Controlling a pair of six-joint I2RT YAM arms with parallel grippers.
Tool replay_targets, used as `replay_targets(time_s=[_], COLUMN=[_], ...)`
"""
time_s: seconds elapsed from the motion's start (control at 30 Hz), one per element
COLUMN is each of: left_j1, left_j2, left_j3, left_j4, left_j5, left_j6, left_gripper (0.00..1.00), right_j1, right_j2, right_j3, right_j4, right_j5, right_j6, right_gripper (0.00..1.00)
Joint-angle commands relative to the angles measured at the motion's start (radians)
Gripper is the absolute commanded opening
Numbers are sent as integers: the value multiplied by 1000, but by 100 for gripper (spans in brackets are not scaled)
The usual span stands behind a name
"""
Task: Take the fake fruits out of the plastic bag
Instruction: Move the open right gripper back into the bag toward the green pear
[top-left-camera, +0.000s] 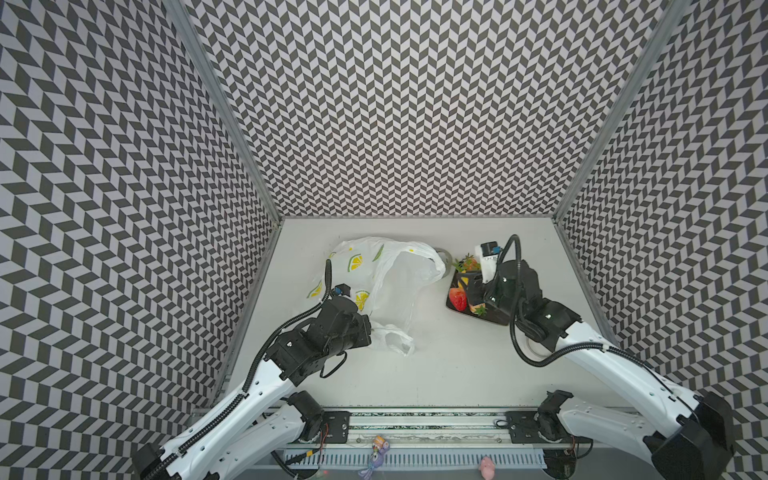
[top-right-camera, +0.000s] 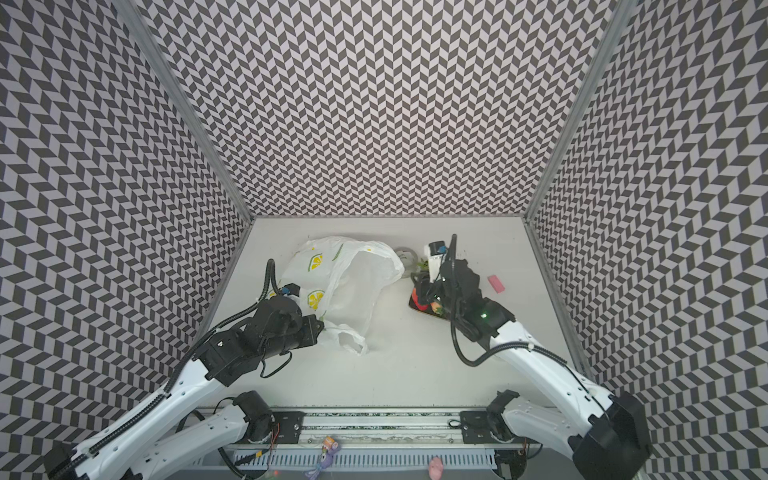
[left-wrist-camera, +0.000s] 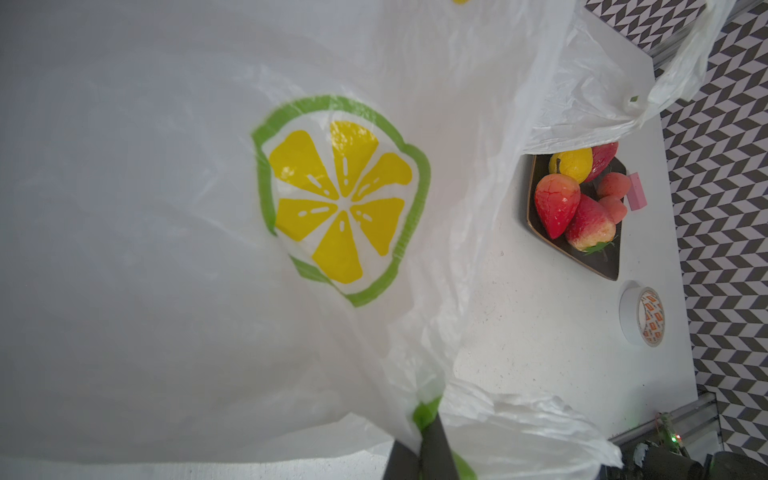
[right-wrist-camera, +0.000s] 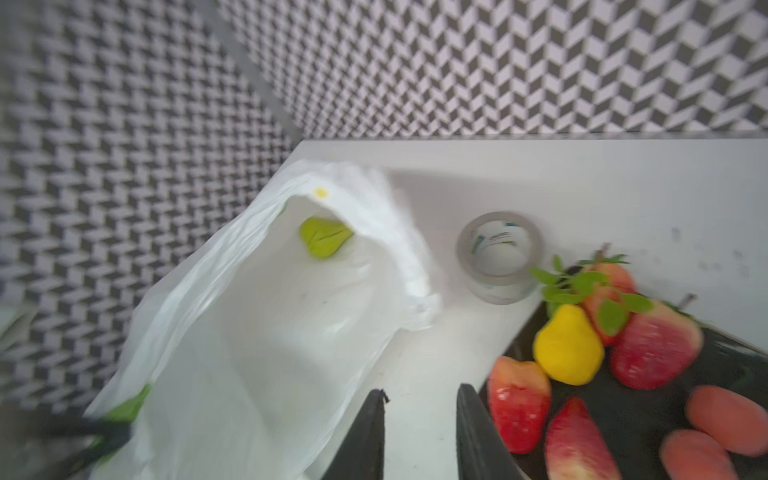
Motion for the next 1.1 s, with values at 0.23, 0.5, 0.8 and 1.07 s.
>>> replay_targets(time_s=[0.23, 0.5, 0.8, 1.07], left_j1=[7, 9, 8, 10], left_j2=[-13, -30, -55, -55], left_j3=[21, 26, 36, 38], left_j4=[-24, -27, -36, -80], left_j5=[-32, -41, -13, -8], left_j6=[-3, -23, -14, -23], left_gripper=[0, 0, 0, 0], right_j1=[273, 273, 253, 210], right_j2=[301, 519, 646, 822], right_j3=[17, 24, 108, 260], right_j4=[283, 421, 486, 517], right_j5=[38, -54, -231, -332], right_j6=[-130, 39, 228, 484], right_gripper=[24, 19, 17, 19])
